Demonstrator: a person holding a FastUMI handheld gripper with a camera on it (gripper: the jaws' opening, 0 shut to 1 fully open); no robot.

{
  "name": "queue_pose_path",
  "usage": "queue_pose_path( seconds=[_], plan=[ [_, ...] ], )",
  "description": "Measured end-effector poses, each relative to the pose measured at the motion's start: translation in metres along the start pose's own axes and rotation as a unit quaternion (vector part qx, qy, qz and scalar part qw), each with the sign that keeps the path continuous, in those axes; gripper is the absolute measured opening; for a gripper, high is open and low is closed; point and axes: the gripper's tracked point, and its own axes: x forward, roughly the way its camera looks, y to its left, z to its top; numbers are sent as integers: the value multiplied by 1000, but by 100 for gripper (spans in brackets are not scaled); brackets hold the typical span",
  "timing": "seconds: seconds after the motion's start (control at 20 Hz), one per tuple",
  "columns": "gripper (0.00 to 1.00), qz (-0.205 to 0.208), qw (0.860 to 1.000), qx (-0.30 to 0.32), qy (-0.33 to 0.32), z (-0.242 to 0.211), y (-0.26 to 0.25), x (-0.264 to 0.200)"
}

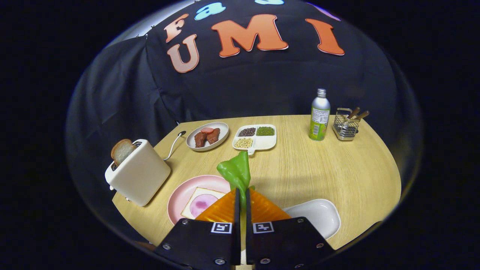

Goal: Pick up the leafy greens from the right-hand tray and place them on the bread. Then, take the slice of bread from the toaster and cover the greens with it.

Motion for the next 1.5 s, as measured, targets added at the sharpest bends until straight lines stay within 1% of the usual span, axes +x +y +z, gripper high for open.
queue_pose_path(
  seconds=[0.25,0.55,0.7,0.9,1.05,1.35,1.5],
  plan=[
    [6,6,999,-26,23,-16,16,18],
    [6,17,999,-41,30,-23,36,34],
    [6,5,997,-69,37,-32,42,47],
    [6,32,995,-76,47,-40,68,54],
    [6,44,994,-83,60,-48,81,60],
    [7,53,990,-92,90,-70,94,71],
    [11,59,988,-95,108,-80,100,75]
  ],
)
